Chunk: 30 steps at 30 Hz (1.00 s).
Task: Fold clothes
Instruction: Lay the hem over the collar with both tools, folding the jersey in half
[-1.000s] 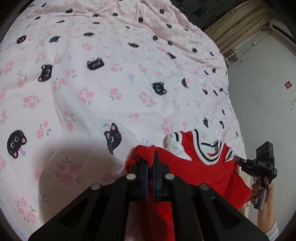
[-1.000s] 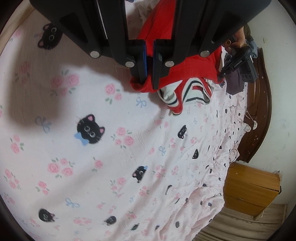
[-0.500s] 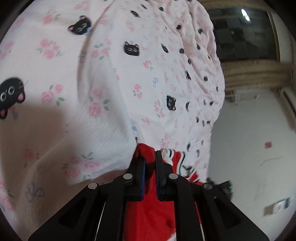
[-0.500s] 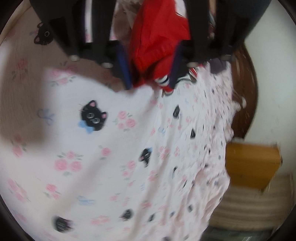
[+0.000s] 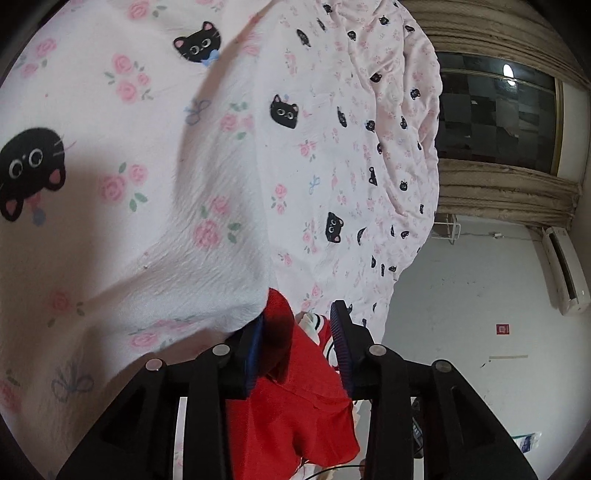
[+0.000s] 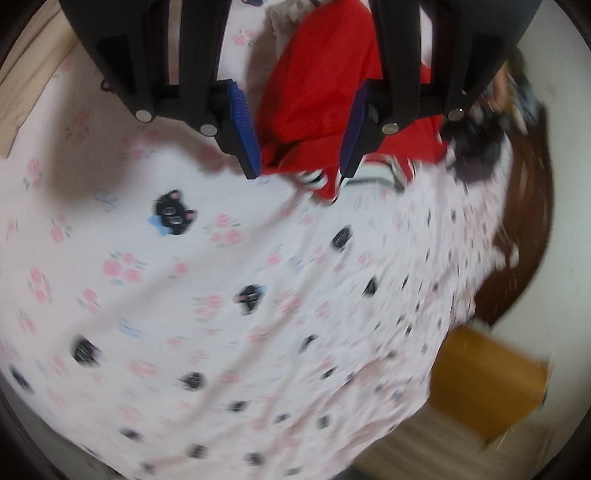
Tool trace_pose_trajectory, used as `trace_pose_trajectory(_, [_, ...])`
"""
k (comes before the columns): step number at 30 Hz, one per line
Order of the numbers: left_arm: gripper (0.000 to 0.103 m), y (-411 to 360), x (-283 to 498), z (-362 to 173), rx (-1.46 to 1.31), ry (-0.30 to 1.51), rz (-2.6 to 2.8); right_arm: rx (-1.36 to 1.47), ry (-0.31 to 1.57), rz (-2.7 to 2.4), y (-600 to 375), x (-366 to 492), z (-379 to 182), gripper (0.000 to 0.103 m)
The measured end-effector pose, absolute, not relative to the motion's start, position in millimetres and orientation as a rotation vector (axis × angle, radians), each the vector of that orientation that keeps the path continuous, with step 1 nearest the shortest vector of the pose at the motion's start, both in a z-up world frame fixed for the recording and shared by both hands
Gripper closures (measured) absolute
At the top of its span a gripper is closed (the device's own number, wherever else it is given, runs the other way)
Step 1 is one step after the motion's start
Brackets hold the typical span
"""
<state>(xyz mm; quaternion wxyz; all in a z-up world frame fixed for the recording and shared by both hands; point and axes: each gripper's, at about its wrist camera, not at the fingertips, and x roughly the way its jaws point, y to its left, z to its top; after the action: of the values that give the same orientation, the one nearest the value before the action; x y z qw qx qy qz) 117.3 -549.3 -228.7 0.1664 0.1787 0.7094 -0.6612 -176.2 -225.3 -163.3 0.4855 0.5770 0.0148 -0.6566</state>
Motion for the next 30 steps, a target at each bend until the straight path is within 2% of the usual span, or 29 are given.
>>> trace_pose_trajectory(2, [0.071, -549.5, 119.1, -224.3, 0.497, 2.032, -1.883, 1.363, 0.135, -1.588, -234.2, -161.0, -156.8, 0.056])
trace_pose_trajectory(4, [0.065, -553.3, 127.7, -217.7, 0.41, 2.077, -1.88, 1.307, 0.248, -1.562, -242.4, -139.7, -150.6, 0.056])
trace_pose_trajectory(6, [0.044, -559.1, 137.0, -210.6, 0.315, 2.11, -1.882, 1.262, 0.318, -1.555, -245.0, -124.9, -145.8, 0.056])
trace_pose_trajectory(8, [0.041, -565.0, 146.3, -203.4, 0.219, 2.14, -1.882, 1.223, 0.377, -1.559, -248.6, -112.1, -141.7, 0.056])
trace_pose_trajectory(10, [0.041, -568.2, 153.1, -190.0, 0.225, 2.05, -1.923, 1.192, 0.43, -1.541, -250.9, -100.0, -139.7, 0.056])
trace_pose_trajectory(13, [0.041, -562.2, 143.6, -169.6, 0.395, 1.838, -2.037, 1.187, 0.488, -1.482, -256.2, -84.4, -143.2, 0.057])
trace_pose_trajectory(19, [0.041, -493.2, 80.0, -152.0, 0.958, 1.207, -2.288, 1.186, 0.628, -1.384, -268.5, -52.3, -164.5, 0.062])
trace_pose_trajectory(24, [0.041, -433.9, 29.8, -162.0, 1.229, 0.946, -2.404, 1.177, 0.71, -1.385, -280.3, -38.1, -182.8, 0.073])
trace_pose_trajectory(30, [0.041, -400.7, -11.9, -174.3, 1.382, 0.766, -2.405, 1.164, 0.785, -1.386, -296.1, -28.7, -192.2, 0.074])
